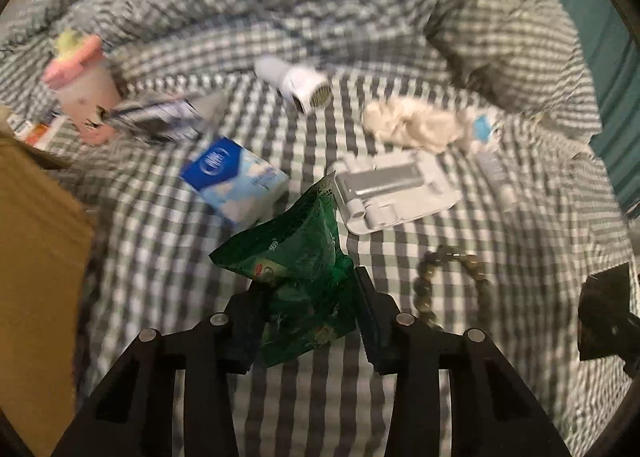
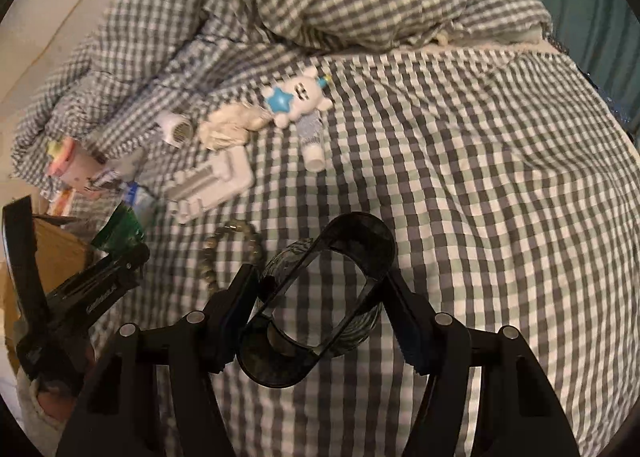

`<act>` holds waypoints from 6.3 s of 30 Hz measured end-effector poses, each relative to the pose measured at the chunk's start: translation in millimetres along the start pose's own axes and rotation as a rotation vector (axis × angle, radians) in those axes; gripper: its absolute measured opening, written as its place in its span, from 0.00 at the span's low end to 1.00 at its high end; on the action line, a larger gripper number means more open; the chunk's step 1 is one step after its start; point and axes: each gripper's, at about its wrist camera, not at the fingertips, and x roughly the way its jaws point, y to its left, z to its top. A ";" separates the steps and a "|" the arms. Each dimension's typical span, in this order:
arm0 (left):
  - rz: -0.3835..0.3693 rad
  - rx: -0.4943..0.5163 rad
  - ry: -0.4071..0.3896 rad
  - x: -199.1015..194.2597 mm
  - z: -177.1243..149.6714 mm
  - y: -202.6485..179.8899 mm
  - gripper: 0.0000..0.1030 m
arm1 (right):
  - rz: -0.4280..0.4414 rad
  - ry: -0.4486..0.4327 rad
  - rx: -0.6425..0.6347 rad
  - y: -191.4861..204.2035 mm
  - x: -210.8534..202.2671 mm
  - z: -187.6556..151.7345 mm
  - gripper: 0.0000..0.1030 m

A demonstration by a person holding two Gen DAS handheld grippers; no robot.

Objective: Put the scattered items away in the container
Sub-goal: 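Grasp the green sachet with the left tool while the right tool grasps the black object, then carry the sachet and black object to the box and release them, then move both tools back over the remaining items on the bed, then grasp the bead bracelet with the right tool while the left tool grasps the blue tissue pack, then carry the bracelet and tissue pack to the box and release them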

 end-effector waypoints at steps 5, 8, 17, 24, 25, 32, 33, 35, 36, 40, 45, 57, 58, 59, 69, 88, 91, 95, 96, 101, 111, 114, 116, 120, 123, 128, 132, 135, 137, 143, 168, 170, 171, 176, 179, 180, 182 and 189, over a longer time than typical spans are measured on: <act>-0.042 -0.028 -0.033 -48.6 -2.4 13.4 0.40 | 0.039 -0.040 -0.026 21.2 -27.1 -1.3 0.61; -0.047 -0.041 -0.068 -73.6 1.0 20.5 0.40 | 0.064 -0.065 -0.050 37.8 -43.8 -4.3 0.61; -0.009 -0.054 -0.174 -157.1 -12.4 46.3 0.40 | 0.118 -0.130 -0.168 99.3 -101.2 -29.9 0.61; 0.055 -0.123 -0.224 -202.5 -39.5 100.9 0.40 | 0.172 -0.159 -0.285 166.5 -128.5 -54.0 0.61; 0.065 -0.135 -0.222 -205.9 -45.1 112.8 0.40 | 0.182 -0.148 -0.305 178.8 -127.5 -58.0 0.61; 0.147 -0.273 -0.215 -220.7 -66.7 204.2 0.40 | 0.244 -0.106 -0.439 269.4 -119.3 -77.4 0.61; 0.157 -0.287 -0.215 -221.7 -68.7 214.5 0.40 | 0.256 -0.101 -0.458 282.8 -117.5 -80.2 0.61; 0.179 -0.317 -0.216 -223.0 -74.1 236.9 0.40 | 0.283 -0.090 -0.504 314.5 -111.8 -84.9 0.61; 0.191 -0.330 -0.216 -222.7 -76.7 247.5 0.40 | 0.294 -0.083 -0.525 329.5 -107.9 -86.3 0.61; 0.218 -0.393 -0.180 -208.3 -84.8 284.6 0.40 | 0.319 -0.052 -0.593 382.6 -86.6 -85.7 0.61; 0.212 -0.399 -0.129 -180.4 -86.4 299.1 0.48 | 0.327 -0.026 -0.624 419.8 -58.2 -83.4 0.64; 0.186 -0.380 -0.149 -168.8 -77.7 274.0 0.89 | 0.253 -0.047 -0.492 353.0 -49.8 -53.9 0.80; 0.183 -0.371 -0.149 -168.8 -76.4 266.6 0.89 | 0.246 -0.045 -0.475 341.2 -51.6 -51.0 0.80; 0.177 -0.362 -0.152 -169.0 -75.1 257.8 0.89 | 0.238 -0.046 -0.452 325.7 -55.0 -48.2 0.80; 0.052 -0.206 -0.188 -159.1 -45.8 129.5 0.95 | 0.077 -0.084 -0.249 150.3 -83.0 -24.2 0.80; 0.058 -0.028 -0.025 8.9 32.3 52.6 0.96 | 0.074 0.059 -0.228 95.9 26.9 -6.0 0.80; 0.072 -0.028 -0.015 31.3 36.4 58.8 0.96 | 0.036 0.080 -0.242 99.8 49.2 -3.7 0.80; 0.084 -0.052 0.017 59.7 39.5 69.3 0.96 | 0.001 0.109 -0.246 99.6 74.2 0.4 0.80; 0.079 -0.065 0.023 65.7 40.1 71.5 0.96 | -0.005 0.117 -0.249 99.7 79.5 1.0 0.80; 0.057 -0.106 0.049 91.5 46.7 72.7 0.96 | -0.023 0.154 -0.258 97.5 105.5 1.9 0.80; 0.105 -0.060 0.019 99.4 47.8 60.2 0.84 | -0.090 0.123 -0.259 88.0 101.4 5.6 0.23; 0.100 -0.027 0.028 89.4 47.5 51.8 0.52 | -0.047 0.123 -0.199 71.0 89.0 8.7 0.23; 0.108 -0.004 0.026 81.0 46.1 45.1 0.32 | -0.053 0.109 -0.189 65.0 79.1 6.4 0.23; 0.073 0.028 0.018 62.1 38.9 29.4 0.00 | -0.038 0.084 -0.175 54.9 57.3 3.9 0.01; 0.083 0.057 0.018 50.9 35.1 25.1 0.01 | -0.016 0.077 -0.178 53.5 42.2 1.5 0.00; 0.011 0.005 0.024 37.4 33.9 42.4 0.01 | 0.003 0.058 -0.172 50.4 24.1 -4.4 0.00; -0.011 0.002 0.018 36.8 35.7 46.0 0.13 | 0.017 0.066 -0.149 48.2 28.7 -5.5 0.00; -0.006 -0.021 0.029 45.7 38.6 47.0 0.73 | 0.029 0.059 -0.133 48.2 33.1 -5.6 0.41; -0.009 -0.044 0.009 51.3 40.4 48.5 0.87 | 0.006 0.034 -0.145 52.9 36.8 -3.9 0.82; 0.034 -0.108 0.080 97.8 51.1 58.2 0.93 | -0.031 0.082 -0.208 71.2 73.8 1.8 0.82; -0.011 0.062 -0.061 -9.2 18.9 18.3 0.57 | -0.004 0.041 -0.112 28.7 12.2 -10.3 0.11; -0.012 0.068 -0.079 -29.1 17.5 14.8 0.57 | 0.005 0.017 -0.120 34.4 -3.0 -10.2 0.11; -0.014 0.065 -0.089 -38.4 17.9 13.1 0.57 | 0.008 0.005 -0.126 38.0 -11.2 -10.7 0.11; -0.023 0.053 -0.137 -88.1 10.2 15.5 0.57 | 0.029 -0.045 -0.157 57.7 -49.5 -18.4 0.11; -0.030 0.026 -0.143 -111.5 4.5 26.2 0.57 | 0.040 -0.065 -0.187 74.9 -69.7 -24.5 0.11; -0.034 0.007 -0.146 -122.0 1.4 32.6 0.57 | 0.051 -0.069 -0.201 82.8 -76.2 -27.2 0.11; -0.044 -0.021 -0.169 -143.4 -5.2 45.9 0.57 | 0.079 -0.090 -0.227 100.5 -89.9 -32.4 0.11; 0.026 -0.072 -0.253 -214.6 -25.2 114.4 0.57 | 0.197 -0.131 -0.382 200.4 -122.0 -53.0 0.11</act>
